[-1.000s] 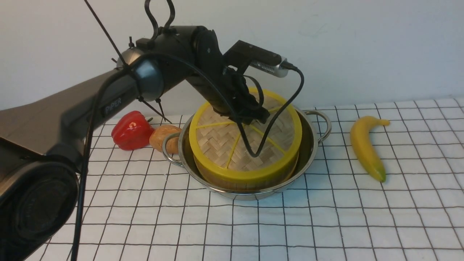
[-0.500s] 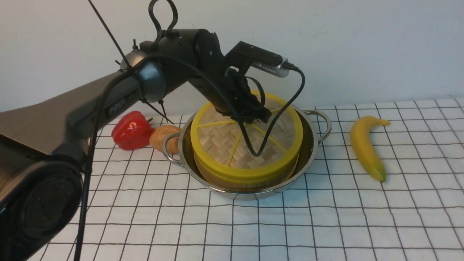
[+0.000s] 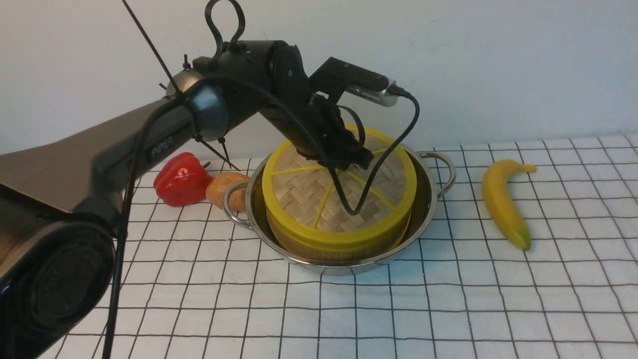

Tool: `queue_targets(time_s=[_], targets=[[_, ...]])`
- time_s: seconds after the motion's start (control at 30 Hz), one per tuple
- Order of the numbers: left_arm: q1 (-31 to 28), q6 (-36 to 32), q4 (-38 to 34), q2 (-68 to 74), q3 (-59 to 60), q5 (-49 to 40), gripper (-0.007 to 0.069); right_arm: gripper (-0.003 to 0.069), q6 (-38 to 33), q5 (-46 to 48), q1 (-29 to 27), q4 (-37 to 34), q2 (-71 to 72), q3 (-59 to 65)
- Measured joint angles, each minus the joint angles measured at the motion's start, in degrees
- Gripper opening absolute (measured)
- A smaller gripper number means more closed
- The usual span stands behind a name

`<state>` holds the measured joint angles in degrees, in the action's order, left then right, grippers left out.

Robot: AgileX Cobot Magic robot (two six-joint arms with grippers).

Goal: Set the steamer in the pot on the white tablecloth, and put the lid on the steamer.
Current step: 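Place the yellow bamboo steamer lid onto the steamer in the pot with the left gripper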

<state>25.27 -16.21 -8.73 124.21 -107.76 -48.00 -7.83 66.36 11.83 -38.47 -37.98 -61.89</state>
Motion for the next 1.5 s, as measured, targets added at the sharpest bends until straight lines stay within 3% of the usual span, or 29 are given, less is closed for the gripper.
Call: queue_targets(time_s=[1.0, 1.13, 1.2, 1.23, 1.33, 1.5], targets=[[0.0, 0.7, 0.4, 0.0, 0.0, 0.0, 0.0125, 0.0059, 0.0, 0.0, 0.0, -1.1, 0.0, 0.0], [0.0, 0.8, 0.8, 0.0, 0.0, 0.0, 0.0181, 0.0061, 0.0, 0.1, 0.0, -1.1, 0.0, 0.0], [0.0, 0.8, 1.0, 0.1, 0.0, 0.0, 0.0279, 0.0064, 0.0, 0.6, 0.0, -1.1, 0.0, 0.0], [0.0, 0.8, 1.0, 0.1, 0.0, 0.0, 0.0286, 0.0064, 0.0, 0.6, 0.0, -1.1, 0.0, 0.0], [0.0, 0.8, 1.3, 0.1, 0.0, 0.0, 0.0405, 0.0065, 0.0, 1.4, 0.0, -1.1, 0.0, 0.0], [0.0, 0.8, 1.4, 0.1, 0.0, 0.3, 0.0505, 0.0069, 0.0, 1.5, 0.0, -1.1, 0.0, 0.0]])
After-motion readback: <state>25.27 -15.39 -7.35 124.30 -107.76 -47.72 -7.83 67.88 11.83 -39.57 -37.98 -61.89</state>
